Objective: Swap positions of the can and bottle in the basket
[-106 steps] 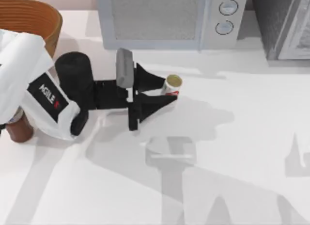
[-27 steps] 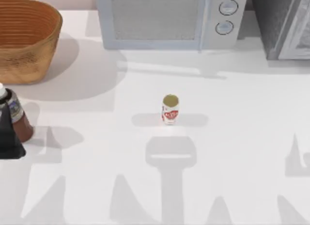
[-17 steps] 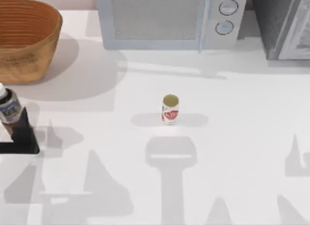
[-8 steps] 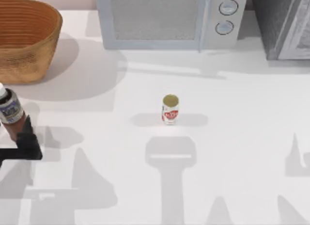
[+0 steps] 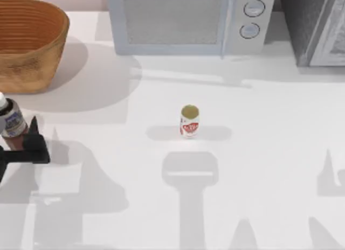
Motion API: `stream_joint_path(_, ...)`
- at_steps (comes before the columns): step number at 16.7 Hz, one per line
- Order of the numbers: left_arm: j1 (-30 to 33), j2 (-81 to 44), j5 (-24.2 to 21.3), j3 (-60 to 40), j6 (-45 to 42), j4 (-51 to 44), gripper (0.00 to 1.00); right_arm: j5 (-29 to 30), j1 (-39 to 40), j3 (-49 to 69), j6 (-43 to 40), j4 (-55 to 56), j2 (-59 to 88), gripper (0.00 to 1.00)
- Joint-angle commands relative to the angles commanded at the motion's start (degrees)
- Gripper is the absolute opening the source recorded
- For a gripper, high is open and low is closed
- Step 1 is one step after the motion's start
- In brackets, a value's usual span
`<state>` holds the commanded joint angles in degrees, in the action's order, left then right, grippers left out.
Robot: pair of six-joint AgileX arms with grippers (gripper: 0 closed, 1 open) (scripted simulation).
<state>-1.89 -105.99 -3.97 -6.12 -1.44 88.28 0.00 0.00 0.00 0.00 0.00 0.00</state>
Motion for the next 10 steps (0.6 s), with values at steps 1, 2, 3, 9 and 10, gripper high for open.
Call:
stream_joint_path(1,0.16,-1.54,0.14,-2.27,0.04,-0.49,1.0,0.0,0.0,0.0,0.0,0.0,0.0,1.0)
stream_joint_path(2,0.32,-3.0,0.27,-4.35,0.07,-1.02,1.0,0.0,0.0,0.0,0.0,0.0,0.0,1.0)
stream_joint_path(3,0.45,-4.22,0.38,-5.88,0.1,-1.46,1.0,0.0,0.0,0.0,0.0,0.0,0.0,1.0)
stream_joint_path(9,0.57,-5.33,0.48,-7.11,0.13,-1.82,0.92,0.0,0.0,0.0,0.0,0.0,0.0,1.0)
stream_joint_path(10,0.57,-5.33,0.48,-7.11,0.13,-1.82,0.85,0.0,0.0,0.0,0.0,0.0,0.0,1.0)
